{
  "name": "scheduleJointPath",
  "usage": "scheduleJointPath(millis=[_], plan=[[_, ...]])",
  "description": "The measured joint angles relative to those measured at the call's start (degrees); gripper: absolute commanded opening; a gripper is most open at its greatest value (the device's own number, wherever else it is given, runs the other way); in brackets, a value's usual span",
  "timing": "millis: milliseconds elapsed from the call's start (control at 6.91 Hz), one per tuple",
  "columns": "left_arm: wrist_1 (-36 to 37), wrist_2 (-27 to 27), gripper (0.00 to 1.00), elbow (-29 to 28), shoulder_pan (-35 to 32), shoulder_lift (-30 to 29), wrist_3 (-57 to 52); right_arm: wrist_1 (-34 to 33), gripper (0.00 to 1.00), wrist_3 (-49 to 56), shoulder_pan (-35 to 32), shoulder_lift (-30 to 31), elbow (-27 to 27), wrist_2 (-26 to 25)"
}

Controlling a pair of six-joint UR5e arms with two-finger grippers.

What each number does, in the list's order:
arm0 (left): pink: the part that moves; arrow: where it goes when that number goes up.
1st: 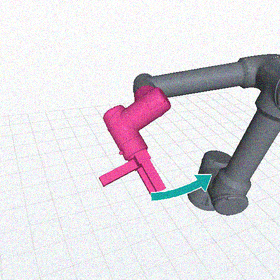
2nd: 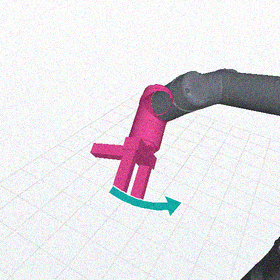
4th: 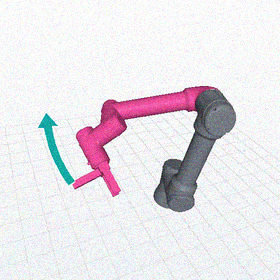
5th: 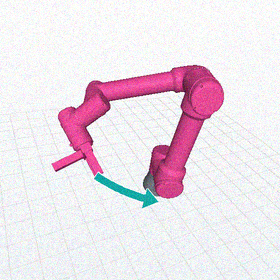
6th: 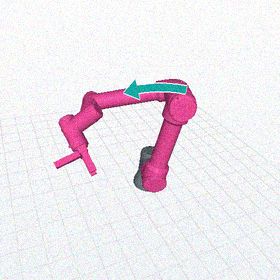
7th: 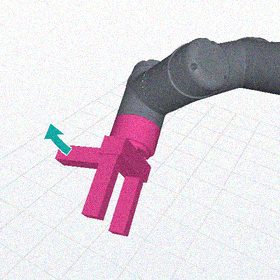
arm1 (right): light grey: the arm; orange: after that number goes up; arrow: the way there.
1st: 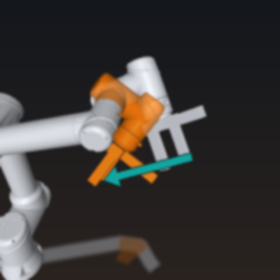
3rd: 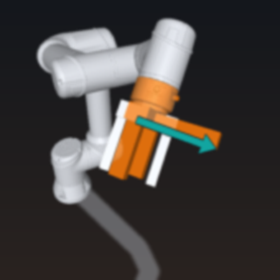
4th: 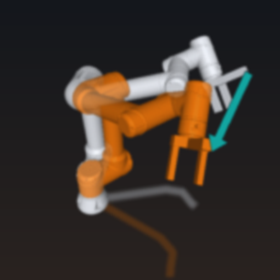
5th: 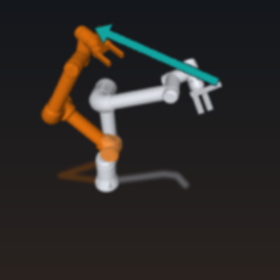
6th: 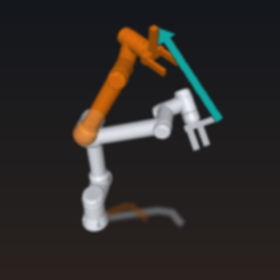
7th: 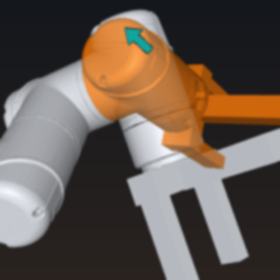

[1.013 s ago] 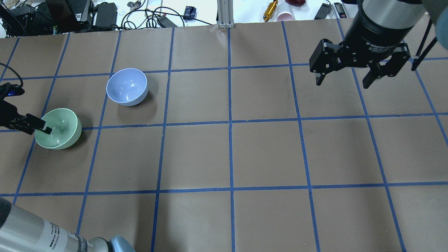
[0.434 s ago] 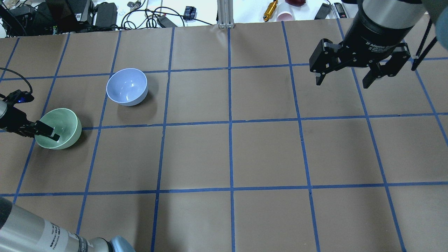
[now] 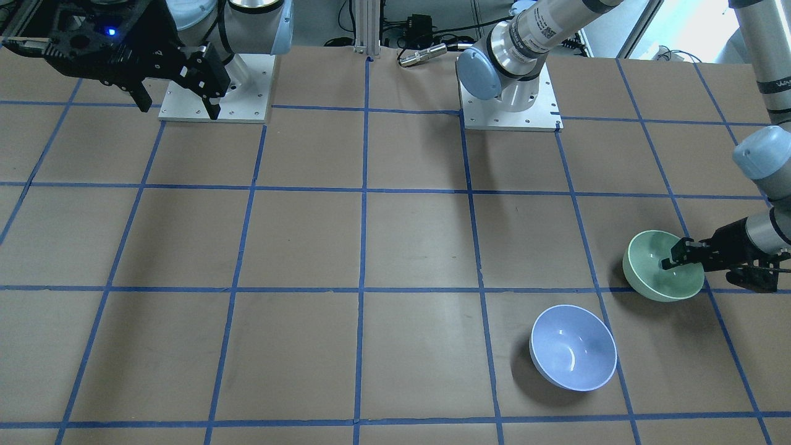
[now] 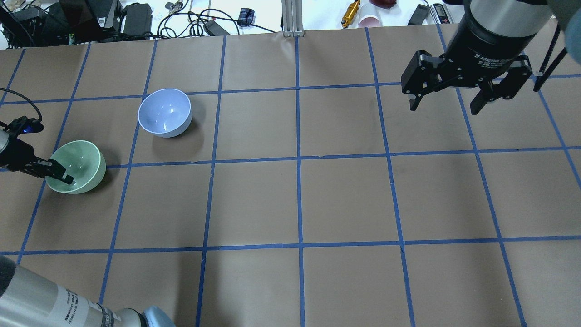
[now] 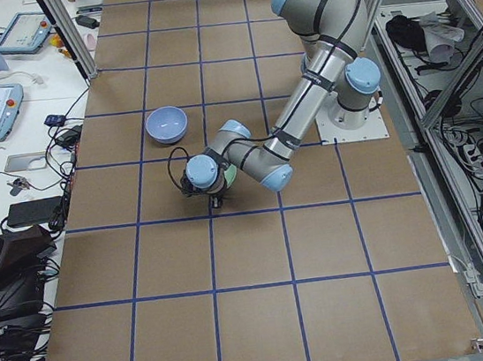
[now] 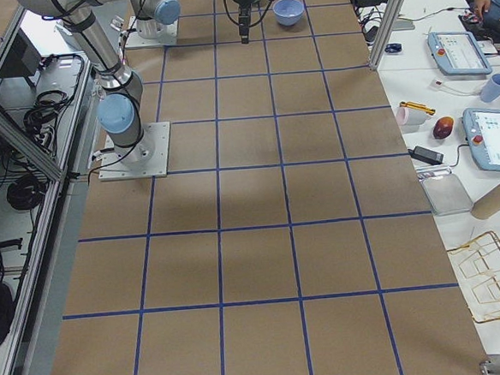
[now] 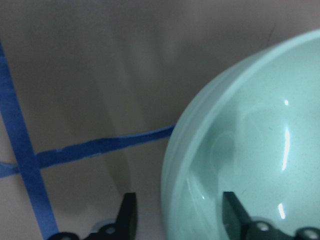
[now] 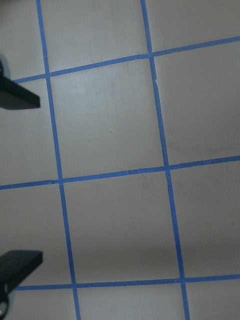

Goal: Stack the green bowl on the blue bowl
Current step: 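Lower the left gripper and grip the rim of the green bowl, then lift the green bowl with the left gripper and carry it over the blue bowl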

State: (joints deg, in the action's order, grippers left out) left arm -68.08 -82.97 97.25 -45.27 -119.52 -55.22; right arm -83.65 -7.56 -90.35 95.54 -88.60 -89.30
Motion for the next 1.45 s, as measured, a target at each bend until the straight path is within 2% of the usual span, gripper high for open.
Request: scheduleJointPath(millis=[868,1158,1447], plan=[[-0.5,0.32,0.0,-1.39,-0.11,1.02,1.21,0.02,1.0,0.0,0.0,0.0,-0.02,0.0],[-3.63,0.65,0.0,-2.63,-0.5,1.65,3.7,0.0,1.0,0.0,0.0,0.0,-0.02,0.0],[-8.07,1.68,0.0,-6.85,-3.47,2.39,8.82,0.01,1.0,0.0,0.0,0.0,-0.02,0.0]])
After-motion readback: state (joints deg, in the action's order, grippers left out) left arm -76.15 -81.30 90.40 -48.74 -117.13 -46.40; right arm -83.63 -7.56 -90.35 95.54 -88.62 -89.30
